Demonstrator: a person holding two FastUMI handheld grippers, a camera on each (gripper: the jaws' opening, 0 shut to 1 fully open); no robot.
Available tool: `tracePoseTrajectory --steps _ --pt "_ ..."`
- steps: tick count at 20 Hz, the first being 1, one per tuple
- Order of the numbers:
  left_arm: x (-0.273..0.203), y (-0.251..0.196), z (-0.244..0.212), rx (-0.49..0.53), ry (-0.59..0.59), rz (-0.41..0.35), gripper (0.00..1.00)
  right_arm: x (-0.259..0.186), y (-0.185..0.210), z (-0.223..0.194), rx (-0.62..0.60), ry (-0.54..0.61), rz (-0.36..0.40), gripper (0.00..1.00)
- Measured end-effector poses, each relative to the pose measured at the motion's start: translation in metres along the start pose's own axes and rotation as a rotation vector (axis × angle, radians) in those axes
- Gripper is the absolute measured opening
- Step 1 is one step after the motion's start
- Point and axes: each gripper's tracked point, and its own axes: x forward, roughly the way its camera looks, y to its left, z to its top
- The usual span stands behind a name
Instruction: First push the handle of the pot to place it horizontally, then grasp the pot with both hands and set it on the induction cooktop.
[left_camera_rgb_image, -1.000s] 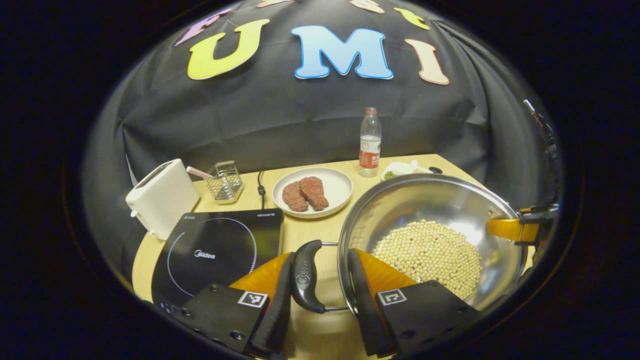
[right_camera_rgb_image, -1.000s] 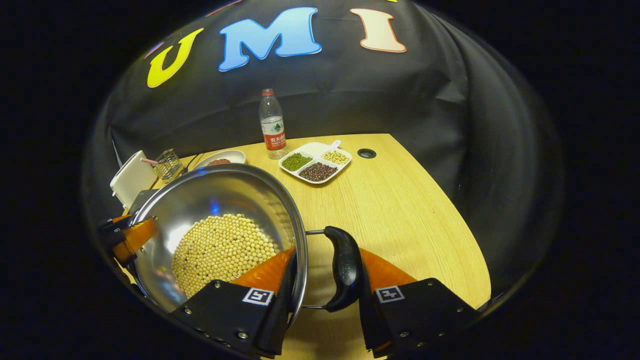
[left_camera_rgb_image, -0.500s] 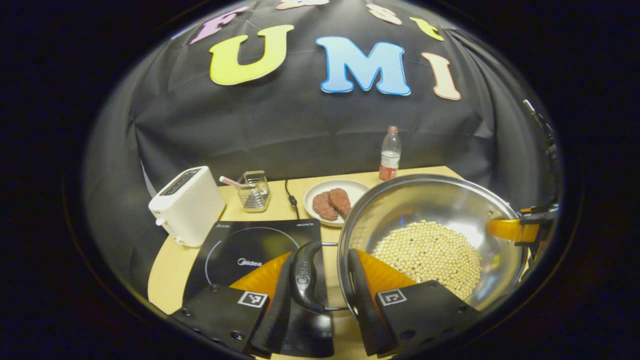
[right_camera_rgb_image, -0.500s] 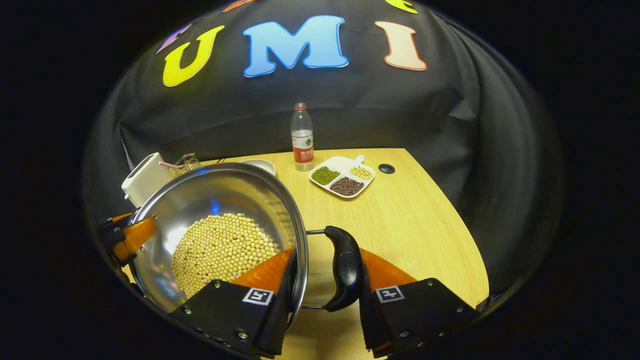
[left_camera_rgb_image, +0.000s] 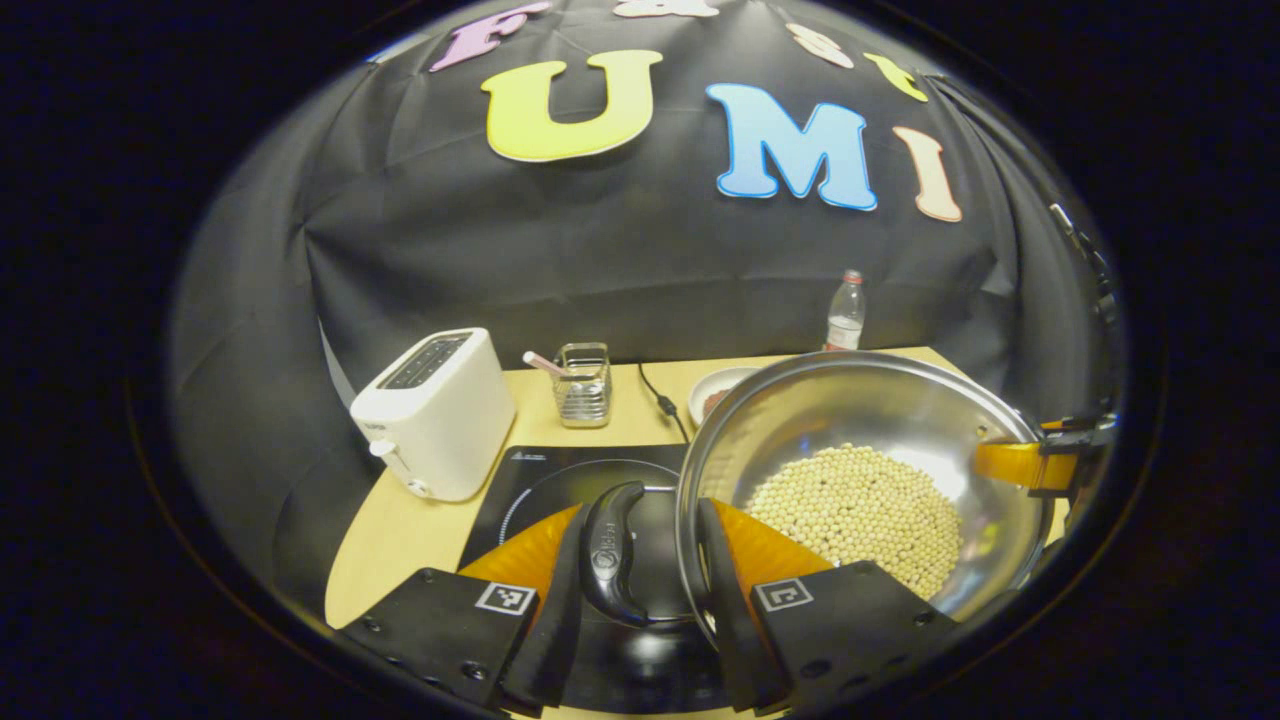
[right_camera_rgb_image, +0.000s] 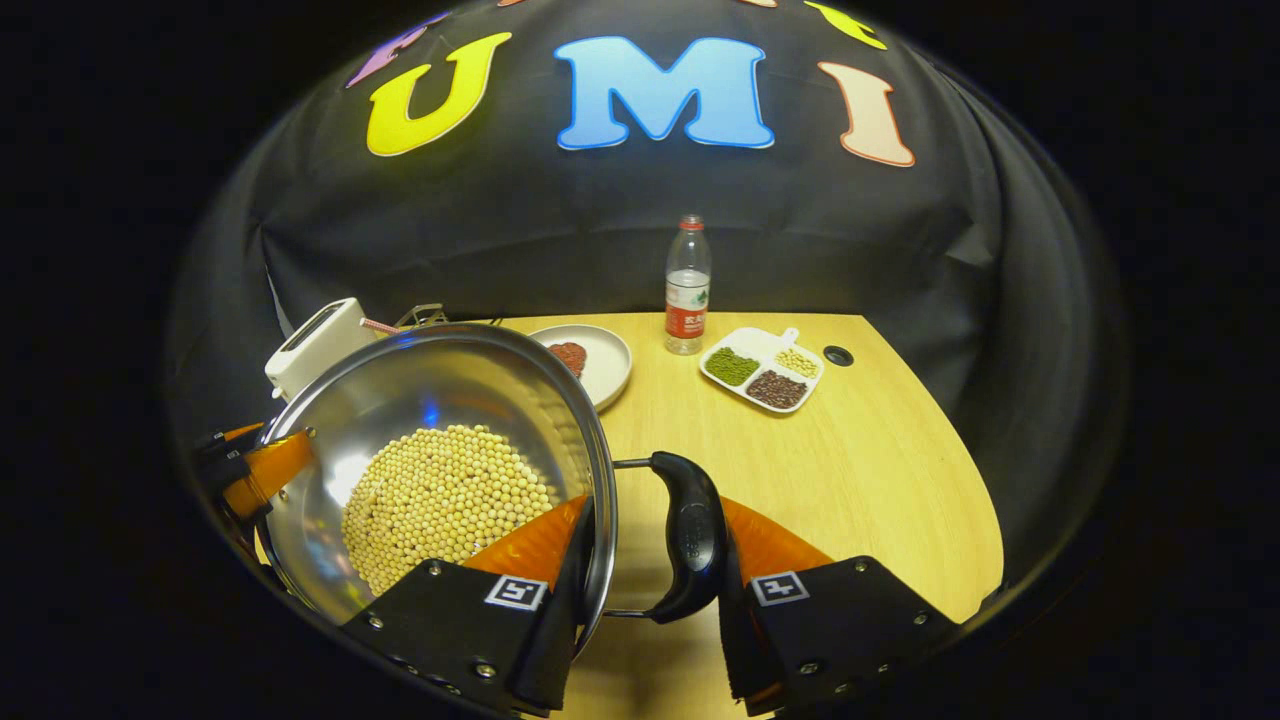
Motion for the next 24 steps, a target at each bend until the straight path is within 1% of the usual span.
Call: tracePoseTrajectory --steps 2,3,4,7,8,9,10,11,12,14,15,16,17,19,20,21,22,24 --pt "0.002 0.018 -0.002 -0.002 0.001 0.006 0.65 0.003 0.017 0.001 0.004 0.002 0.003 0.6" --pt "0.003 0.027 -0.001 -0.001 0.002 0.008 0.62 0.006 0.026 0.001 0.002 0.003 0.004 0.6" --pt "0.005 0.036 0.0 -0.001 0.002 0.01 0.65 0.008 0.034 0.002 0.002 0.002 0.006 0.59" --pt "0.009 0.062 -0.003 0.001 0.007 0.017 0.65 0.016 0.057 0.0 0.002 0.006 0.011 0.59" --pt "0.011 0.07 -0.002 0.001 0.007 0.021 0.62 0.018 0.065 -0.001 0.002 0.008 0.013 0.59" --pt "0.014 0.077 -0.004 0.0 0.007 0.024 0.62 0.022 0.072 0.0 0.002 0.007 0.013 0.59" --pt "0.018 0.085 -0.005 -0.003 0.009 0.024 0.65 0.025 0.079 0.0 0.0 0.007 0.013 0.6" --pt "0.02 0.093 -0.005 -0.009 0.011 0.024 0.65 0.028 0.086 0.0 0.001 0.006 0.014 0.6" --pt "0.023 0.1 -0.005 -0.014 0.01 0.025 0.62 0.031 0.092 -0.001 0.003 0.007 0.014 0.6" --pt "0.03 0.112 -0.004 0.004 0.001 0.03 0.68 0.039 0.104 0.0 0.002 0.005 0.013 0.6" --pt "0.034 0.118 -0.006 0.004 0.001 0.033 0.68 0.042 0.11 -0.001 0.002 0.009 0.014 0.6" --pt "0.036 0.124 -0.007 -0.001 0.004 0.033 0.62 0.045 0.115 -0.001 0.008 0.013 0.016 0.6" --pt "0.039 0.129 -0.007 -0.001 0.004 0.035 0.65 0.048 0.12 -0.003 0.006 0.016 0.016 0.6" --pt "0.046 0.138 -0.01 0.003 0.011 0.039 0.65 0.053 0.13 -0.004 0.005 0.02 0.013 0.6" --pt "0.049 0.143 -0.009 0.001 0.014 0.039 0.62 0.057 0.134 -0.005 0.004 0.022 0.014 0.6" --pt "0.053 0.148 -0.01 -0.001 0.018 0.039 0.65 0.061 0.138 -0.006 0.007 0.023 0.015 0.6" --pt "0.054 0.152 -0.012 0.002 0.02 0.04 0.65 0.064 0.142 -0.006 0.009 0.026 0.015 0.6" --pt "0.062 0.16 -0.014 0.004 0.024 0.037 0.62 0.069 0.149 -0.008 0.014 0.027 0.011 0.6"
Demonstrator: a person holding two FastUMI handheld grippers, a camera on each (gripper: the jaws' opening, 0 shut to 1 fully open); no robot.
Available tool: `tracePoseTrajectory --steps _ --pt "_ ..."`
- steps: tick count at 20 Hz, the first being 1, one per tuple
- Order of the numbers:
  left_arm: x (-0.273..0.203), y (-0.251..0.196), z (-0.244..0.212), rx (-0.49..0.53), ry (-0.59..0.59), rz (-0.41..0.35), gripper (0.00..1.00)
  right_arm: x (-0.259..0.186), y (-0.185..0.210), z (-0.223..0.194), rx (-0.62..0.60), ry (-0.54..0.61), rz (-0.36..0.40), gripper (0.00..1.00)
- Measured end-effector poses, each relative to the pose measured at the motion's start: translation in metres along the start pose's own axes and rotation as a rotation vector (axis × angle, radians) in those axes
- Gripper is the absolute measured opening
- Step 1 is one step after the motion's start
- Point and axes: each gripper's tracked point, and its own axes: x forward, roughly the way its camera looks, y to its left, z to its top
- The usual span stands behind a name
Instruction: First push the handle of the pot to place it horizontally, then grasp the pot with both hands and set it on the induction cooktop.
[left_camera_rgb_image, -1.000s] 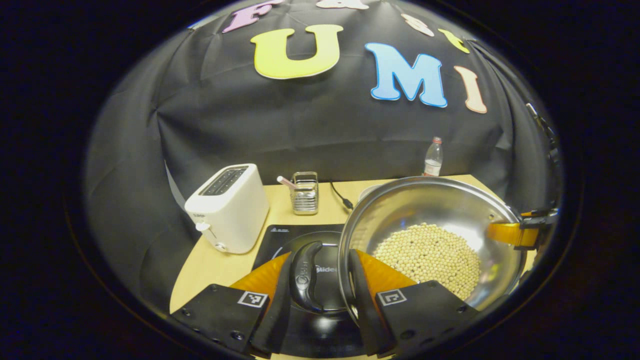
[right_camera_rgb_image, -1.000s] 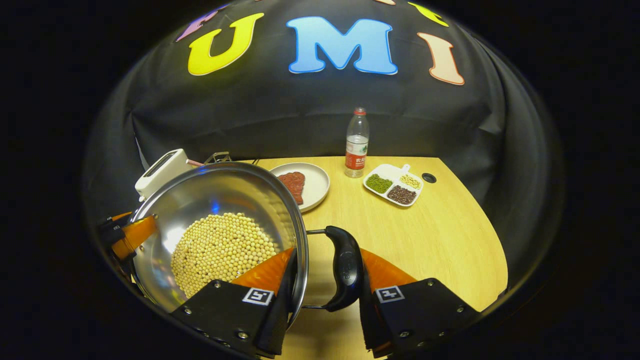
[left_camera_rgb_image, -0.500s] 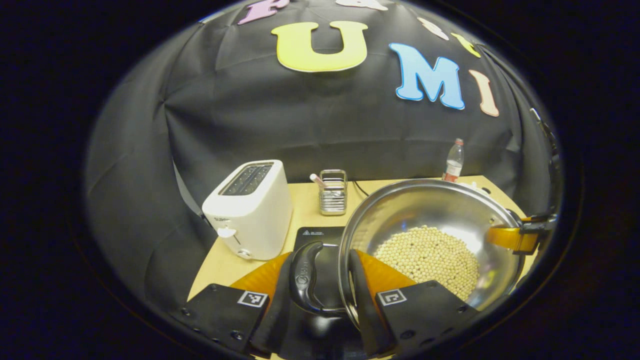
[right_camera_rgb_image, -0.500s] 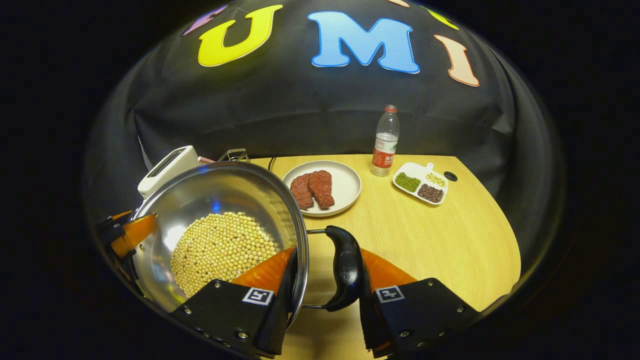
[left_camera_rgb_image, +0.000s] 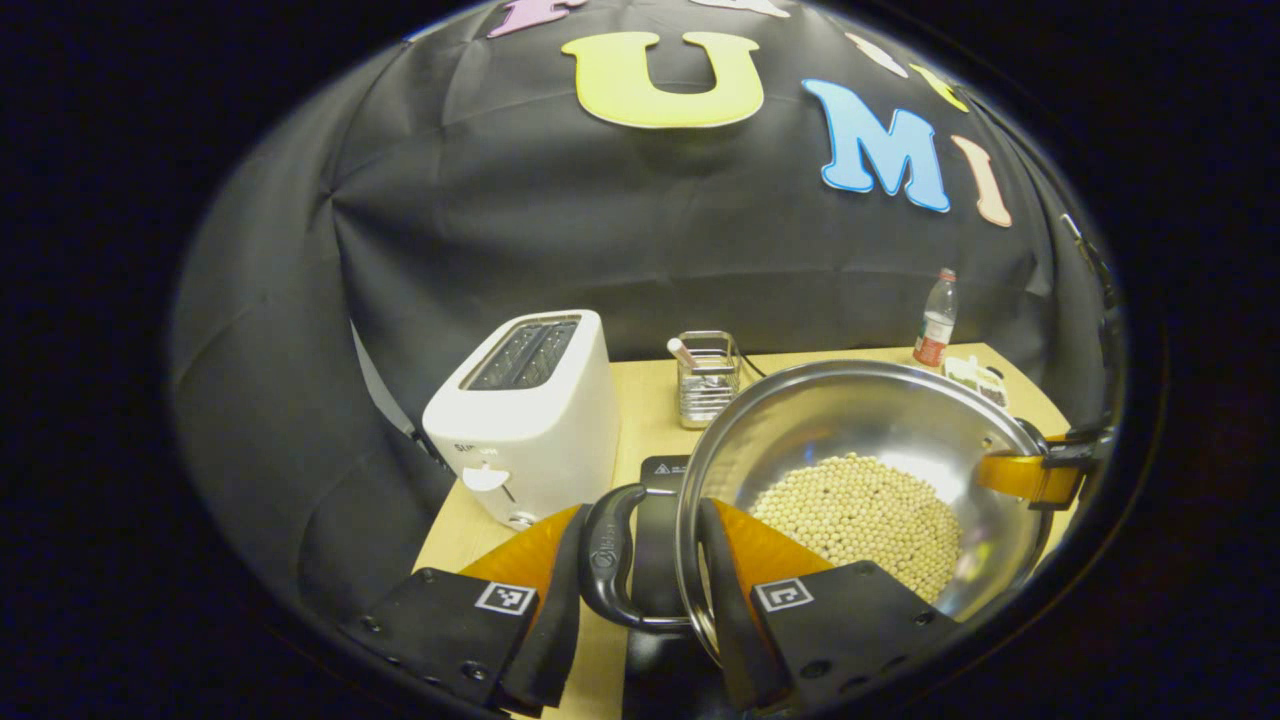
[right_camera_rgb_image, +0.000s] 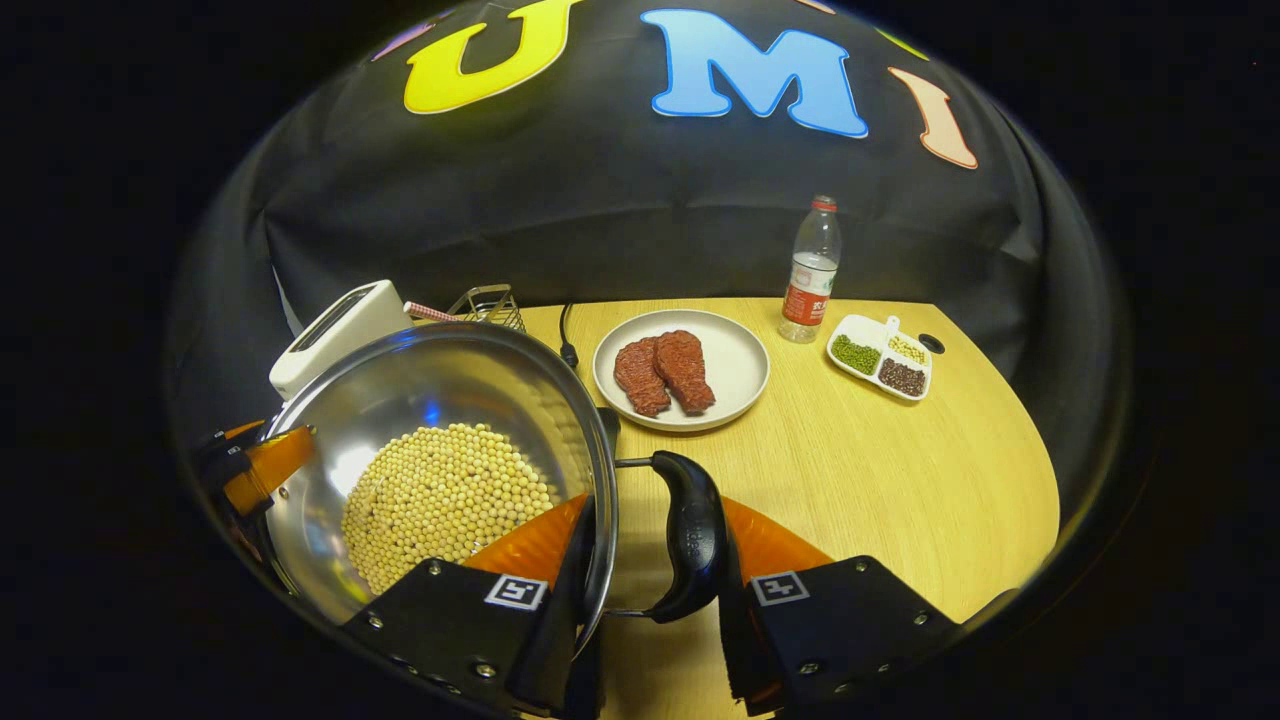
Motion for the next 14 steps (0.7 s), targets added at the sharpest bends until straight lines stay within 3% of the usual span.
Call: tracePoseTrajectory --steps 4,14 --pt "0.012 0.006 -0.003 0.012 -0.005 -0.009 0.65 0.009 0.008 -0.001 0.017 -0.004 -0.013 0.6" --pt "0.037 0.011 -0.013 0.011 0.017 -0.039 0.62 0.023 0.011 -0.01 0.028 0.021 -0.039 0.6"
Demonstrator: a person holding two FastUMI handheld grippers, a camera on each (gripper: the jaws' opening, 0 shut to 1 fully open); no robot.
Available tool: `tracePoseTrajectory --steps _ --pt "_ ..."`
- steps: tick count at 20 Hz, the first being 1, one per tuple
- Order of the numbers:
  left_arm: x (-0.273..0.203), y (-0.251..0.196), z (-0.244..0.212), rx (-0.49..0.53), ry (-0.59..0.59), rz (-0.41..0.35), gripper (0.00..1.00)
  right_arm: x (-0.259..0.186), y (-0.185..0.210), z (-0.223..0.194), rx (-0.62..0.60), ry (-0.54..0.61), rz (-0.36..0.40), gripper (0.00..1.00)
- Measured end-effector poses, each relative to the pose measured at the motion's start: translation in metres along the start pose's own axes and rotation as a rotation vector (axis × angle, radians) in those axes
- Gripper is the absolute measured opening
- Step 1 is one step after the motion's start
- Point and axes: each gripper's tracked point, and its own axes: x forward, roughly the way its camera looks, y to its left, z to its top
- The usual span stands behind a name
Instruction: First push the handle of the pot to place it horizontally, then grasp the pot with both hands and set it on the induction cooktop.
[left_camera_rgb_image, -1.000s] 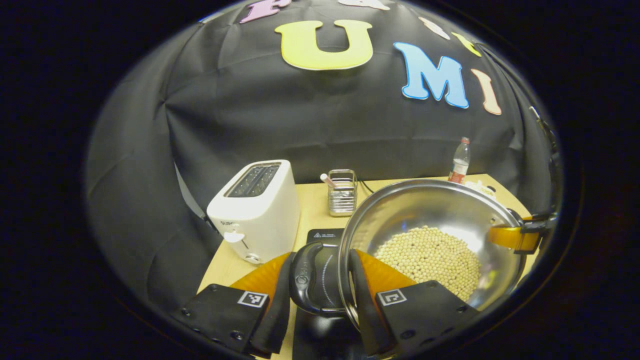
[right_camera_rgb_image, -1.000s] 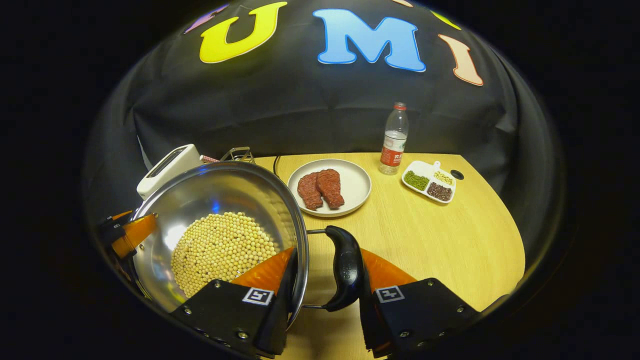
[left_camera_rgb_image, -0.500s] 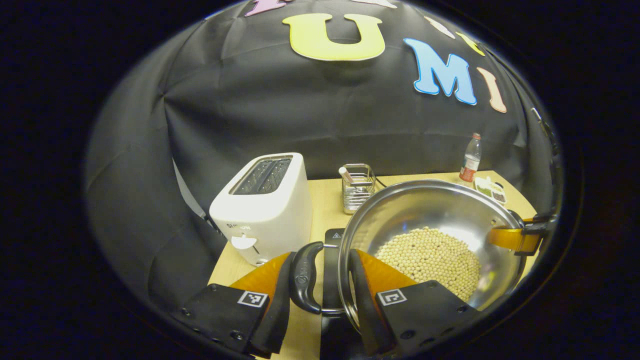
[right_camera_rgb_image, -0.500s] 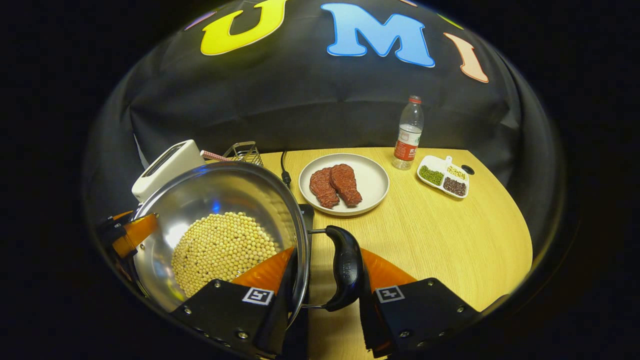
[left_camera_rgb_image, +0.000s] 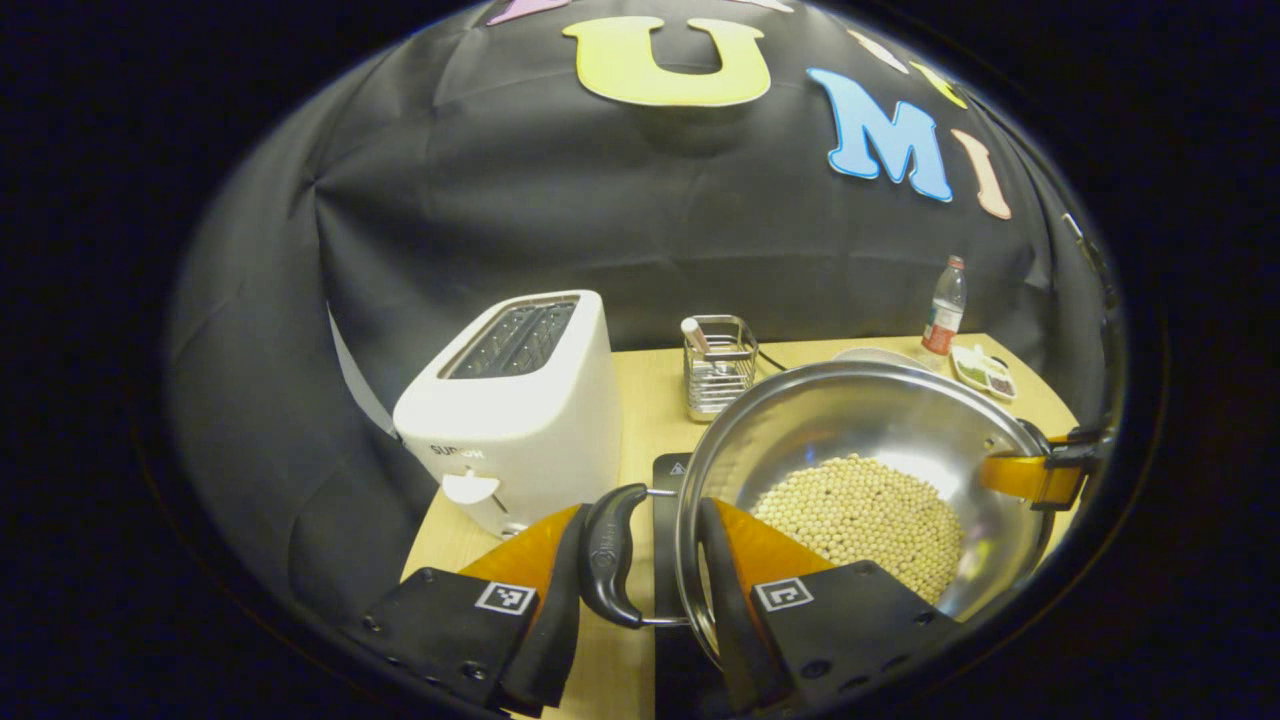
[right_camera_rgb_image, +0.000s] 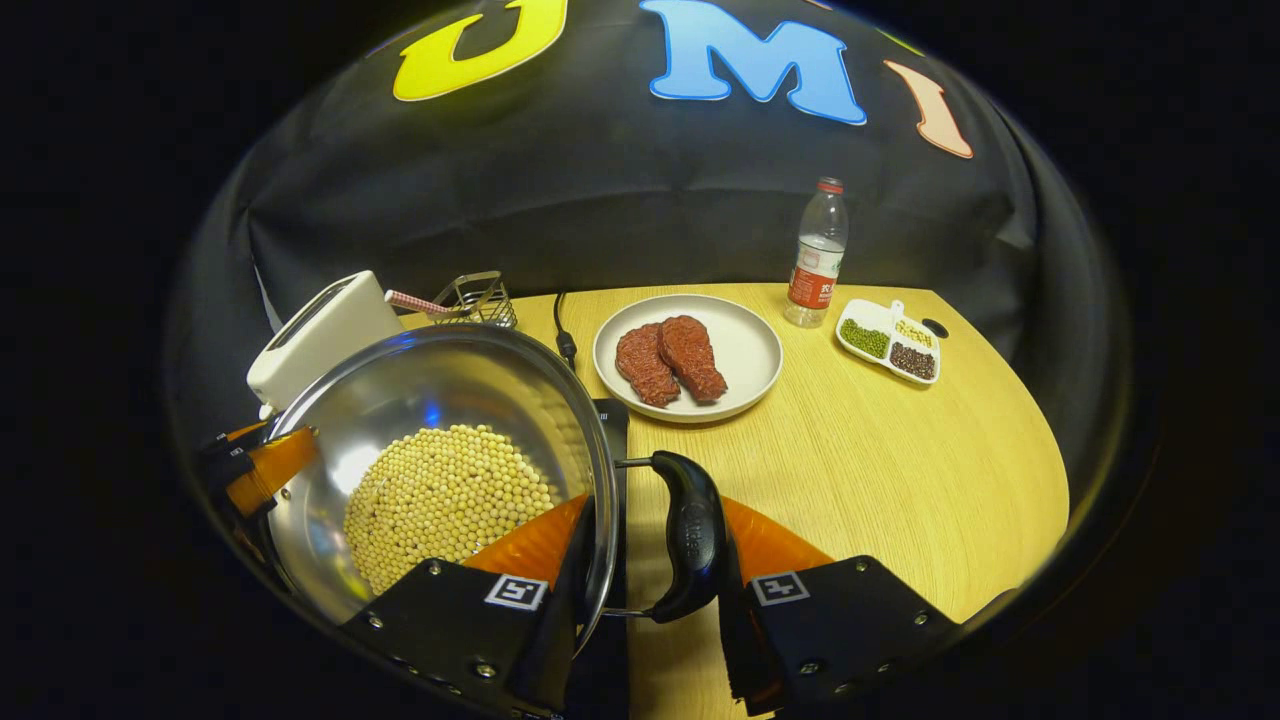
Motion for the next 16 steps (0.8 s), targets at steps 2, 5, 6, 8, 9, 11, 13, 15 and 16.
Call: tracePoseTrajectory --steps 2,5,6,8,9,11,13,15,16 --pt "0.0046 0.0002 -0.0015 0.008 0.002 -0.003 0.62 0.003 0.0004 -0.0031 0.003 0.01 0.0 0.6" --pt "0.0107 0.0007 -0.0027 0.005 0.001 -0.003 0.62 0.0056 0.0003 -0.0021 0.002 0.004 -0.002 0.6" --pt "0.0114 0.0022 -0.0025 0.005 0.002 0.0 0.62 0.0049 0.0006 0.0003 -0.003 -0.002 0.001 0.59" --pt "0.0079 0.0028 -0.003 -0.004 -0.003 0.003 0.68 0.0076 0.0012 0.0018 -0.004 -0.002 0.008 0.6" --pt "0.0075 0.0032 -0.004 0.0 -0.005 0.002 0.68 0.0085 0.0015 0.0018 -0.004 -0.002 0.008 0.6" --pt "0.0105 0.0048 -0.0031 0.0 -0.013 0.001 0.66 0.0078 0.0019 0.0015 -0.002 -0.001 0.005 0.6" --pt "0.0094 0.0049 -0.0027 -0.005 -0.023 0.0 0.65 0.0073 0.0027 0.0013 -0.002 0.0 0.007 0.6" --pt "0.0089 0.0065 -0.0026 0.004 -0.032 0.006 0.68 0.0078 0.0041 0.0009 -0.001 0.001 0.011 0.6" --pt "0.0073 0.0069 -0.0028 0.004 -0.038 0.006 0.7 0.008 0.0042 0.0016 -0.003 -0.003 0.013 0.6"
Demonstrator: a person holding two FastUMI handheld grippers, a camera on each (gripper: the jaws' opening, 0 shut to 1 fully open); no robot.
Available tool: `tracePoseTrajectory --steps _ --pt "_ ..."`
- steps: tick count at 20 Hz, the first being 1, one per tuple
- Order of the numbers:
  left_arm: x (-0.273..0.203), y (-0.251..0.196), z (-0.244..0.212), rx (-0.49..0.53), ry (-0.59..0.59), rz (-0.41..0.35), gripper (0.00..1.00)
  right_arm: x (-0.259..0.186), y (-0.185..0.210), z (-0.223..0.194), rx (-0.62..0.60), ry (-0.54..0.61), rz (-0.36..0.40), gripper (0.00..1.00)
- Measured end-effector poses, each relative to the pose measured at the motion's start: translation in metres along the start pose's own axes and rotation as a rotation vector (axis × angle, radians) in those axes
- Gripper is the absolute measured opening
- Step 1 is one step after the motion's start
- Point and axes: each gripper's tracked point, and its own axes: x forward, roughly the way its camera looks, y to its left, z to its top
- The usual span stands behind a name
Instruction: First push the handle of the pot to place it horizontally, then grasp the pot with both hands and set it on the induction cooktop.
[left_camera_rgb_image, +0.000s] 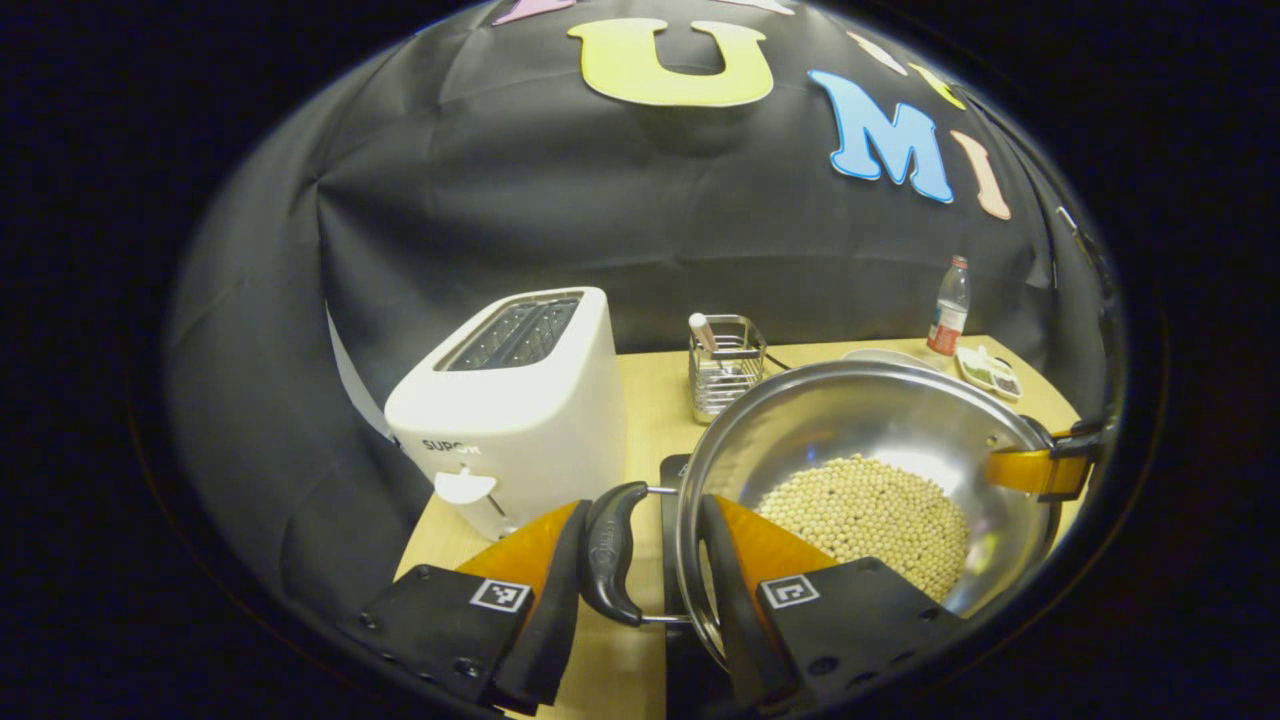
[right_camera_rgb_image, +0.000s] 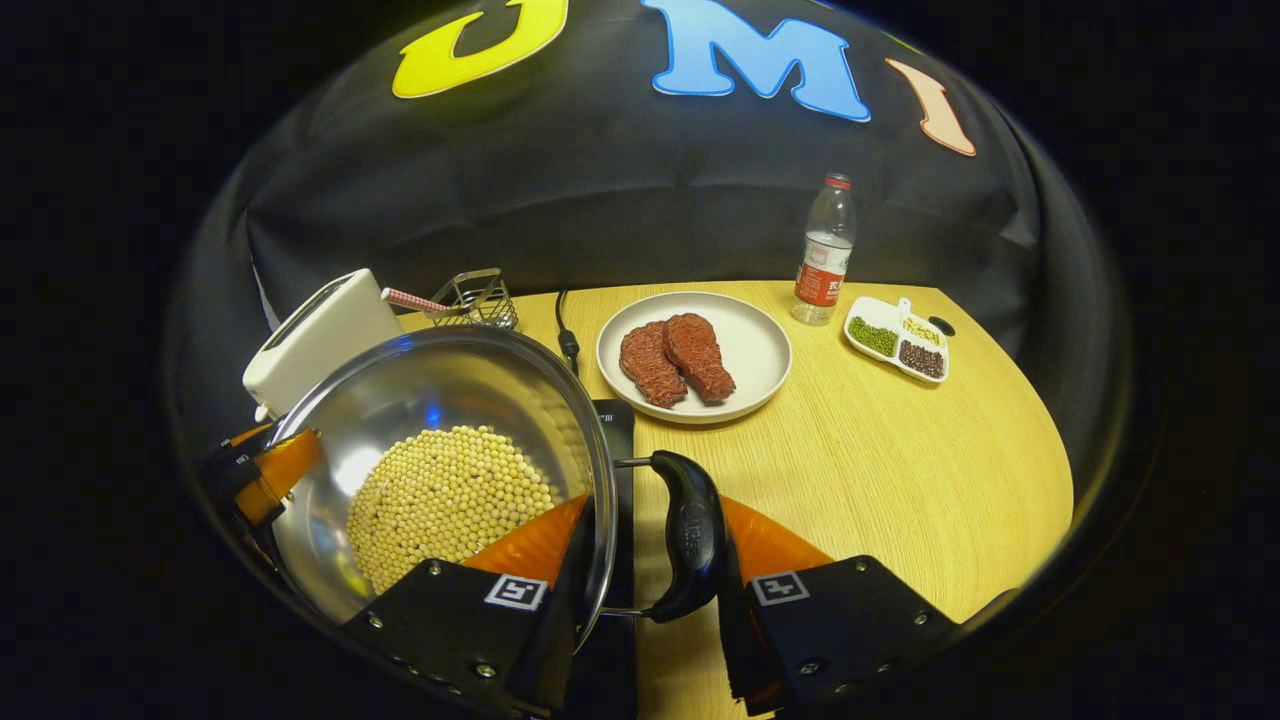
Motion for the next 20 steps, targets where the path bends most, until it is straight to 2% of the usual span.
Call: tracePoseTrajectory --steps 1,4,5,7,8,12,13,16,17,20 --pt "0.0 0.0 -0.001 -0.01 0.0 0.0 0.73 0.0 0.001 0.001 0.008 -0.006 0.004 0.6" --pt "-0.009 0.003 0.008 -0.054 -0.033 0.017 0.69 -0.006 -0.004 0.008 0.001 -0.045 0.009 0.62" --pt "-0.013 0.008 0.015 -0.053 -0.067 0.031 0.73 -0.008 -0.01 0.016 -0.015 -0.083 0.003 0.65" --pt "-0.03 0.015 0.031 -0.049 -0.125 0.058 0.84 -0.025 -0.014 0.036 -0.02 -0.162 0.031 0.83" --pt "-0.041 0.017 0.04 -0.054 -0.152 0.068 0.88 -0.034 -0.018 0.046 -0.015 -0.199 0.045 0.87" --pt "-0.092 0.011 0.076 -0.081 -0.245 0.108 0.92 -0.072 -0.038 0.078 -0.06 -0.319 0.07 0.87" --pt "-0.108 0.004 0.087 -0.086 -0.269 0.11 0.88 -0.085 -0.041 0.087 -0.073 -0.35 0.081 0.88" --pt "-0.159 -0.029 0.123 -0.102 -0.339 0.097 0.88 -0.135 -0.055 0.116 -0.106 -0.447 0.094 0.88" --pt "-0.176 -0.047 0.138 -0.111 -0.37 0.084 0.84 -0.153 -0.061 0.128 -0.108 -0.481 0.103 0.87" --pt "-0.231 -0.105 0.181 -0.112 -0.451 0.048 0.88 -0.209 -0.088 0.159 -0.102 -0.569 0.118 0.87"
